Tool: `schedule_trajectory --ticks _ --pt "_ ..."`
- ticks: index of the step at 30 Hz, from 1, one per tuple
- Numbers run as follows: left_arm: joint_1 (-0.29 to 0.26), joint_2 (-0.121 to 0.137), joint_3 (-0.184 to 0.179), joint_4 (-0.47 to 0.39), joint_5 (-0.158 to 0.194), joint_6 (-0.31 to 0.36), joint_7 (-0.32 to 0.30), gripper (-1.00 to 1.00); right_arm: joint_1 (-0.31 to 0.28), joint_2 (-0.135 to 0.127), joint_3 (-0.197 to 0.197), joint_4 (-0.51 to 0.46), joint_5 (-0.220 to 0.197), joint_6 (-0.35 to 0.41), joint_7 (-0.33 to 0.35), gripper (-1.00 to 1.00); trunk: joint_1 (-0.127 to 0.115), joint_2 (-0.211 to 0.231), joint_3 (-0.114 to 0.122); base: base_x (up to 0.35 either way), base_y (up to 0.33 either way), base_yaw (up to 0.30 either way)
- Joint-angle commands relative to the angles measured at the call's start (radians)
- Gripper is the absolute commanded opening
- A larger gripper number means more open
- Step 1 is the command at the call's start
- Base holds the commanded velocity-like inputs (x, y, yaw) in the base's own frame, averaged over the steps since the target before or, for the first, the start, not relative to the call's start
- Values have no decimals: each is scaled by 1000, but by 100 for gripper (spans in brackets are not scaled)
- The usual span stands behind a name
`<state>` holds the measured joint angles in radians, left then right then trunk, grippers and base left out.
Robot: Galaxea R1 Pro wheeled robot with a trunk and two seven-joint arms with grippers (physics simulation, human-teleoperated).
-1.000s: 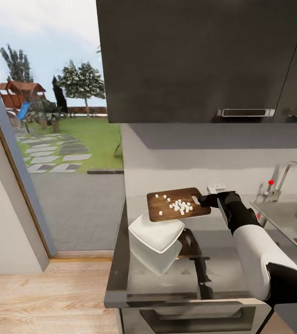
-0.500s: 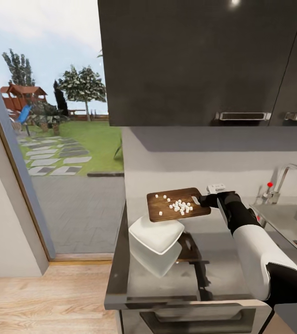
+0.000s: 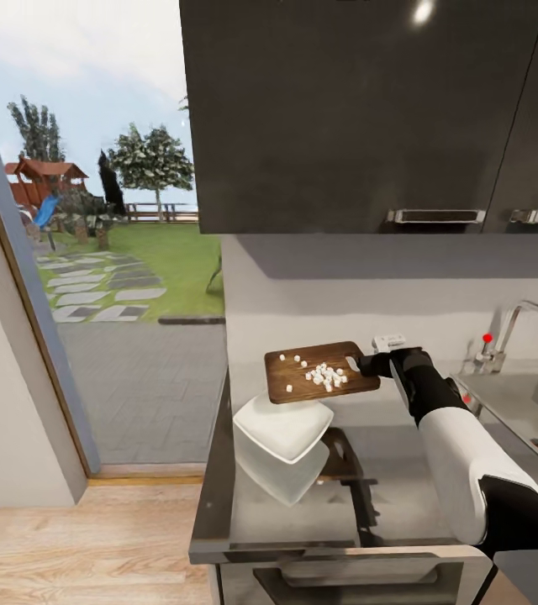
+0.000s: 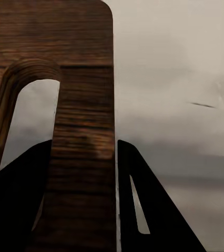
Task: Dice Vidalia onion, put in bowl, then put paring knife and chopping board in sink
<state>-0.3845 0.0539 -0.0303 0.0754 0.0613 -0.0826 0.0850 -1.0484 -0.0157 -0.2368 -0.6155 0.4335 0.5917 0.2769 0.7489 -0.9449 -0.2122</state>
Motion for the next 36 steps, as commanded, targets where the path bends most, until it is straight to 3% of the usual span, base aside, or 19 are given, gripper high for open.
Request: schedule_trajectory --ticks 1,9,20,24,30,36 --pt "-2 0 -3 5 6 -8 1 100 -1 2 -3 3 7 3 -2 -100 0 -1 -1 0 0 0" --pt "-2 -2 -4 5 6 -8 -1 100 -1 5 26 12 7 3 -35 -100 0 -1 -1 0 0 0" --pt "-2 -7 -4 4 6 -8 -1 100 -1 4 27 12 14 7 -39 -100 0 -1 -1 0 0 0" --pt "-2 -13 -4 4 5 -8 -1 100 -1 2 26 9 47 7 -38 -100 0 -1 -1 0 0 0" --pt "-2 -20 -4 4 5 -8 -2 100 -1 0 23 7 133 8 -38 -100 0 -1 -1 0 0 0" --pt "-2 -20 -4 4 5 -9 -4 100 -1 -3 22 3 157 19 -38 -100 0 -1 -1 0 0 0"
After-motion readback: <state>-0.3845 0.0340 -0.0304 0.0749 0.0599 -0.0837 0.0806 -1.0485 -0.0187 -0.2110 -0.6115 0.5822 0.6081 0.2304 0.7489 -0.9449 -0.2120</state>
